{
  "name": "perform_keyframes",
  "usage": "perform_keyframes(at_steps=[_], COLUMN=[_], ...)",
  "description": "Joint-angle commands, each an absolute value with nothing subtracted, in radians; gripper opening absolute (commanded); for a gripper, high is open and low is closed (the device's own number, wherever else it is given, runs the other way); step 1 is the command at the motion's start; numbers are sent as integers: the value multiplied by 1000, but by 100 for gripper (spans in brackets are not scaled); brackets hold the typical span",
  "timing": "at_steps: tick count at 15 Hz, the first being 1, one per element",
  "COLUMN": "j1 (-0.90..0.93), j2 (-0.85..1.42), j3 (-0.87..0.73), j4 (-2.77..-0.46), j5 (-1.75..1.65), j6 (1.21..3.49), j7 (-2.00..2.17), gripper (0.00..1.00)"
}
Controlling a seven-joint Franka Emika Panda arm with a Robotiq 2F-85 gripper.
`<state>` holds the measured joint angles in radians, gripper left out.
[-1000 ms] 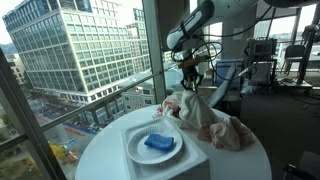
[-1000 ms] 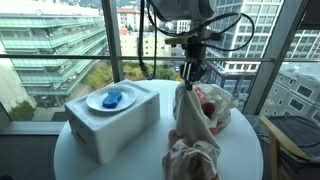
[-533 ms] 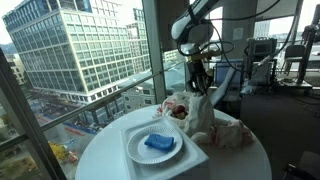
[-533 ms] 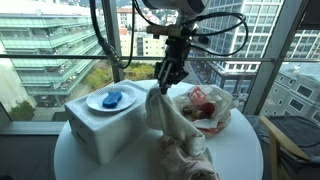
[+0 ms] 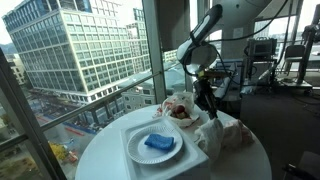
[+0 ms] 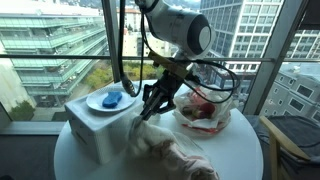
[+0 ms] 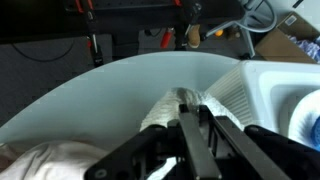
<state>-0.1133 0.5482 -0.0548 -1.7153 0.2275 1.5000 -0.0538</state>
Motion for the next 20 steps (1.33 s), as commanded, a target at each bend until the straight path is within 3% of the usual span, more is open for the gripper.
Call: perform_keyframes(at_steps=[1,3,8,20], j1=[-169,-183,-179,-203], j2=[623,650,661,703], j3=[-35,-49,-102,-200], j4=[-1644,-1627,-1646,-1783], j5=[285,313,307,351], j6=[1330,1253,1355,1925], j7=[-128,-95,24,371], gripper=[48,64,99,100])
